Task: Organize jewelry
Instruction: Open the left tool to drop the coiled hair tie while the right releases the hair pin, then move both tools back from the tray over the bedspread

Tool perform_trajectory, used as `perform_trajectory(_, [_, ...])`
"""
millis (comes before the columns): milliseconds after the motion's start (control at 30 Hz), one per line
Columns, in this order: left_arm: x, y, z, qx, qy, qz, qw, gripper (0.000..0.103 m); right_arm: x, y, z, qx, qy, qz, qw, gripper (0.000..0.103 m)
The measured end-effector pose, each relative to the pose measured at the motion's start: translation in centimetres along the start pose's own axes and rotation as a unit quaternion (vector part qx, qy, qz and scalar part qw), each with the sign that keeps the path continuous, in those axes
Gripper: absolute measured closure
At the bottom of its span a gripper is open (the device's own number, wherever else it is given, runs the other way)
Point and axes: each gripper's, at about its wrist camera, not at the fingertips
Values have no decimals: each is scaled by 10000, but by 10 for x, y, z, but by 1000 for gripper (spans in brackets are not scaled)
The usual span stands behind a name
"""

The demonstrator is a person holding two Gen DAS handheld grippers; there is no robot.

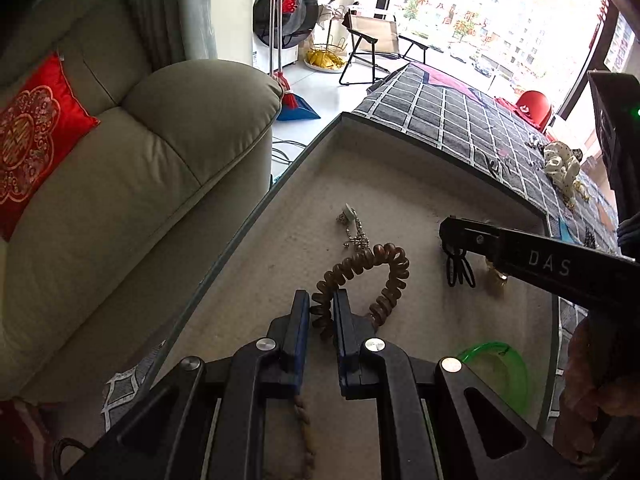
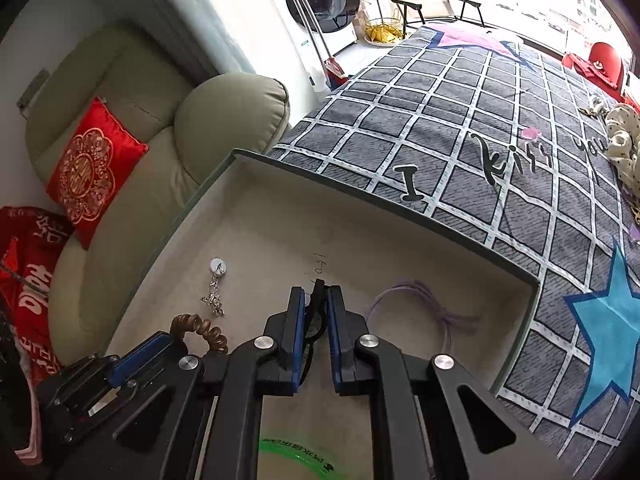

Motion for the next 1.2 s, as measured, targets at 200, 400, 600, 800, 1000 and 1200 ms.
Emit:
perform_trajectory(200, [0,7,1,83,-1,-214,9997,89,-4,10,0,259,-104,-400,9988,78])
perform_trajectory(400, [-9,10,1,149,232,-365,9990,22,-21,9,6,139,94,-247,9996,55])
perform_trajectory(600, [-13,11,0,214,285,-380,9986,22,-45,20,14,276,321,-235,9988,54])
perform_trajectory(800, [-20,15,4,261,306,-353,9986,18,-70,33,29,437,447,-247,9977,44])
perform_trajectory(1000, [-31,24,11,333,377,-343,9981,0,-83,42,47,545,423,-315,9971,35])
perform_trajectory(1200, [-41,33,19,410,349,-312,9981,0,-99,52,67,636,500,-408,9959,22])
Point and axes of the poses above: each gripper's, at about its wrist camera, not at the fingertips, and x roughly the way its jaws point, y to its right, z to its underside, and after that the axes turned 5 degrees about z, right-handed
